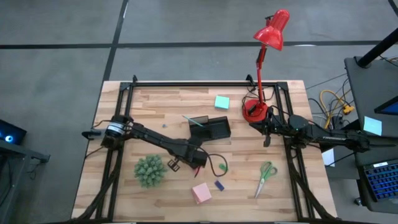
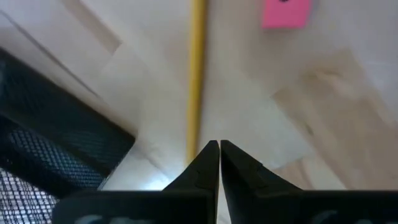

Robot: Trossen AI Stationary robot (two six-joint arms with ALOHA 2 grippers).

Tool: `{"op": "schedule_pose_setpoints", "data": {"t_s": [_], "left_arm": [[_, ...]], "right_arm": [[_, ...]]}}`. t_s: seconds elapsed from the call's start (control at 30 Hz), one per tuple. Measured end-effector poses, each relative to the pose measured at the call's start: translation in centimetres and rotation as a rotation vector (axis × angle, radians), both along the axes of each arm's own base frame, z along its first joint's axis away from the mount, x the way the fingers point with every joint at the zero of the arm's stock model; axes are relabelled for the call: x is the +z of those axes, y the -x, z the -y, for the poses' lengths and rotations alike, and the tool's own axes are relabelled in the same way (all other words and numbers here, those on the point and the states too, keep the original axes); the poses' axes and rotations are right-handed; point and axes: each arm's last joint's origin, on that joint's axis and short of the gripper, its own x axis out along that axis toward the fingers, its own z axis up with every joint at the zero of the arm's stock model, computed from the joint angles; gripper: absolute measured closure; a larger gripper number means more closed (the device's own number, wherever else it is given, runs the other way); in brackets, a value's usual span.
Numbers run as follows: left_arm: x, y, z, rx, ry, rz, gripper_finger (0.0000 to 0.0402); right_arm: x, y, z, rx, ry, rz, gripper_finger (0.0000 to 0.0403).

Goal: Pick and place office supplies into organizer
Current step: Put the yellow pencil into the black desk organizer

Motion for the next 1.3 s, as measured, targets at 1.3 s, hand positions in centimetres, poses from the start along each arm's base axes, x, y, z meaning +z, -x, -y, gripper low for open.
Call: {"op": "schedule_pose_setpoints", "data": {"t_s": [1.3], "left_arm": [[-0.8, -1.0, -2.9, -0.135, 0.176, 0.003, 0.0277]], "right_arm": [[-0.4, 0.0, 0.0, 0.000, -0.005, -0.037, 0.0394]]}}
